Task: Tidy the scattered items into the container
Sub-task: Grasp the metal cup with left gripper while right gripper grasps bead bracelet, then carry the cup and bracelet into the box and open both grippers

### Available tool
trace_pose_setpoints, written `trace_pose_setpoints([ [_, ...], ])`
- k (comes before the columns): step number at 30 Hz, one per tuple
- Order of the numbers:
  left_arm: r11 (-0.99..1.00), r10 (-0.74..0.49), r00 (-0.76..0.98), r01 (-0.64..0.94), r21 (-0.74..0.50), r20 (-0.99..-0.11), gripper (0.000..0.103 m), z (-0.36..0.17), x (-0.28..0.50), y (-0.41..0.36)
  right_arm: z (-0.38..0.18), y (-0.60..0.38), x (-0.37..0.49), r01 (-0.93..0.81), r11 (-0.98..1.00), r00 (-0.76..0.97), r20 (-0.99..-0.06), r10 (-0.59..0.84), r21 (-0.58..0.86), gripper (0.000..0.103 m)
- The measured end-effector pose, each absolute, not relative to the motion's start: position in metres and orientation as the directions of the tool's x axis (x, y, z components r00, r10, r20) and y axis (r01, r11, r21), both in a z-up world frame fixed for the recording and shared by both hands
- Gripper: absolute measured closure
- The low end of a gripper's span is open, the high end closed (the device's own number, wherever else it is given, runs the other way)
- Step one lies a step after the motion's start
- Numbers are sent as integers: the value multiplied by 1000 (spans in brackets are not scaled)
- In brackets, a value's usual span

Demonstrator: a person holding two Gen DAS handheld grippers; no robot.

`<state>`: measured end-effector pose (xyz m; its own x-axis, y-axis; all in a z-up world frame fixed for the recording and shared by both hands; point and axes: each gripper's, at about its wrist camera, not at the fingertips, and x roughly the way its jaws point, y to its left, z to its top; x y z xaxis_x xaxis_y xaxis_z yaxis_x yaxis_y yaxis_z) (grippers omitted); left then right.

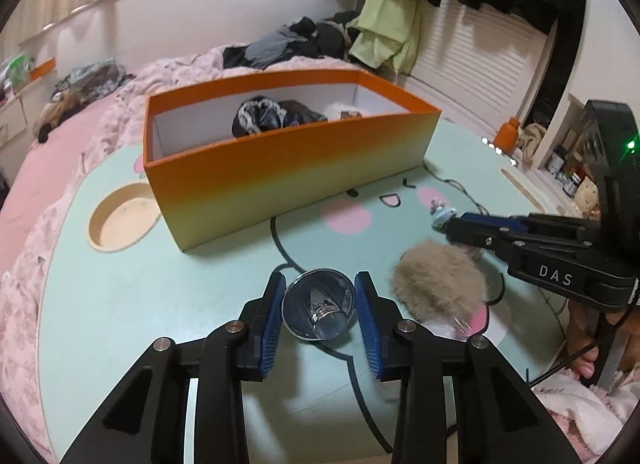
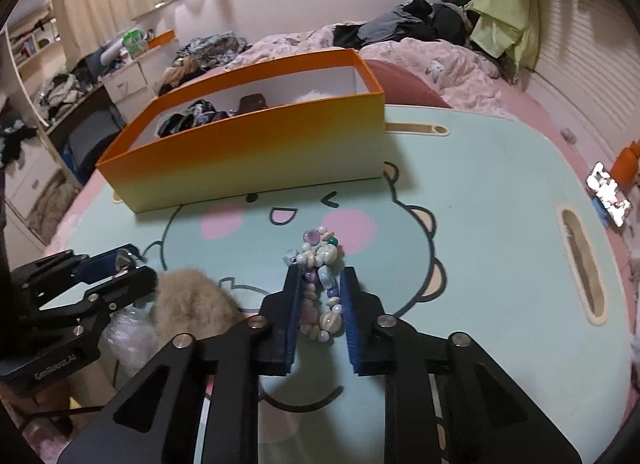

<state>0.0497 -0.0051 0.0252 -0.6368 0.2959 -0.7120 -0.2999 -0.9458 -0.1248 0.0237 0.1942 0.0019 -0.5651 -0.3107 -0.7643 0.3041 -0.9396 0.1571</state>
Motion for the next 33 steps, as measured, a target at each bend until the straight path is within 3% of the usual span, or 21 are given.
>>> trace_pose_setpoints([
  [2,-946,298,-650,-298,-126,-699,70,31,50,-7,3,198,23,304,-934,-564,-755,-335,187,89],
  [4,-947,300,-658,-292,-134,-691,70,34,49,-10,5,199,24,309,-929,-568,-744,-352,203,98],
  [12,-947,305,-658,-285,-148,-688,69,36,47,-13,6,196,24,313,-924,-555,-748,-365,218,97],
  [14,-945,310,-654,-291,-149,-690,69,35,47,-11,7,195,24,308,-930,-563,-749,-349,201,90],
  [16,-943,316,-649,-297,-152,-692,69,35,48,-10,9,196,24,302,-933,-573,-744,-343,198,71],
  [19,-940,321,-644,-304,-153,-694,69,33,49,-7,10,196,21,300,-931,-578,-737,-351,208,51],
  [21,-939,324,-640,-306,-155,-696,69,32,48,-6,9,195,16,296,-933,-573,-743,-346,206,50],
  [27,-937,329,-636,-312,-158,-698,69,31,49,-4,4,187,6,286,-948,-579,-762,-290,143,50],
  [29,-937,330,-636,-310,-161,-697,69,31,49,-4,3,187,9,294,-945,-582,-757,-298,145,70],
  [31,-938,330,-638,-307,-163,-695,69,31,49,-4,2,190,11,308,-934,-575,-746,-335,182,80],
  [33,-938,329,-642,-304,-164,-693,69,32,49,-4,0,194,10,312,-924,-565,-738,-369,222,83],
])
